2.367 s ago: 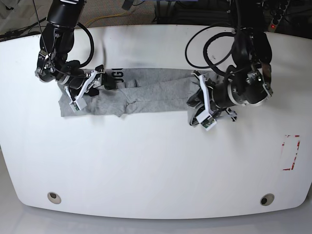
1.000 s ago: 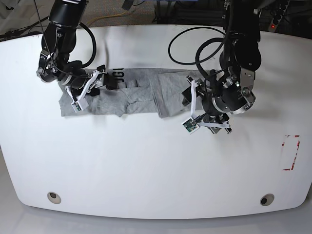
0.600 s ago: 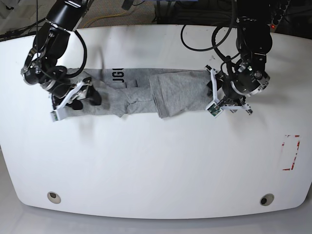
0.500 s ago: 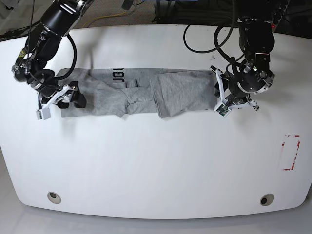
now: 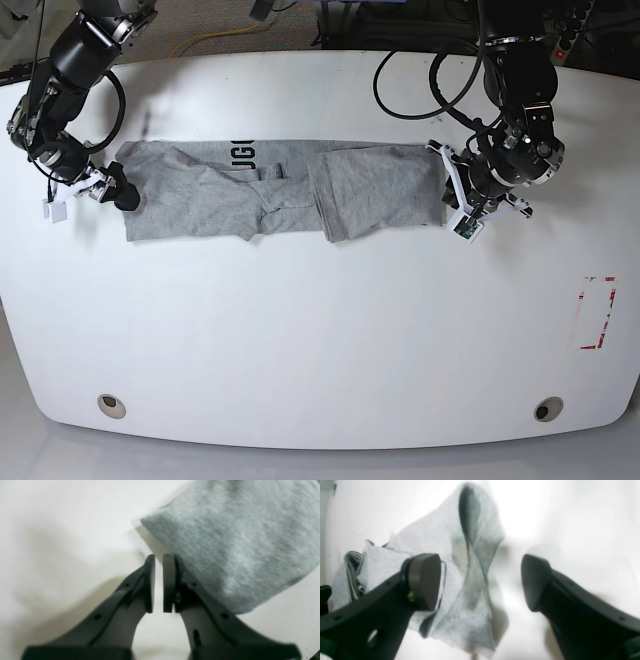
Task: Fold the T-shirt properly
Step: 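Regrasp the folded strip ends with both grippers, then fold the strip end held by the right gripper toward the left gripper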
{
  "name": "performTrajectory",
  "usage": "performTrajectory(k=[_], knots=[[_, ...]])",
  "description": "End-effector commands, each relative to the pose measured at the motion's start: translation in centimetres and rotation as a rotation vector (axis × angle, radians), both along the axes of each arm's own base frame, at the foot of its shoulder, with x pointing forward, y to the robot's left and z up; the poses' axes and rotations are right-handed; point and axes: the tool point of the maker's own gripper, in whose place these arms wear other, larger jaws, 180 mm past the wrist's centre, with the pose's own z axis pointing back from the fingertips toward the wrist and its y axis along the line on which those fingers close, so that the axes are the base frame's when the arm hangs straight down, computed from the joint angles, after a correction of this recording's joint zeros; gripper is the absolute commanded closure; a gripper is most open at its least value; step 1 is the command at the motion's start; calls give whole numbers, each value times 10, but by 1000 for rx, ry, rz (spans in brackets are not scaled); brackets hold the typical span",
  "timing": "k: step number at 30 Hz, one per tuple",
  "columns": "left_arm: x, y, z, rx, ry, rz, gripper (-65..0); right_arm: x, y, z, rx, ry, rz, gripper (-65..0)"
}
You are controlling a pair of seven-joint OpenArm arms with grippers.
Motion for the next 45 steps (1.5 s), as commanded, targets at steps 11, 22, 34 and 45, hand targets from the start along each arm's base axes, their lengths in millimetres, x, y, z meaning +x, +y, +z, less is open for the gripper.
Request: performTrajectory(k=[11, 22, 34, 45], knots=[[-8, -13, -34, -70, 101, 9, -36, 20, 86, 9, 4, -73, 178, -384], [-10, -13, -41, -72, 123, 12, -36, 34, 79, 59, -132, -200, 200, 0], [-1, -52, -40, -68, 126, -120, -37, 27, 137, 98, -207, -312, 422, 0], [-5, -62, -42, -67, 135, -153, -37, 19, 237, 103, 10, -385, 580, 0]])
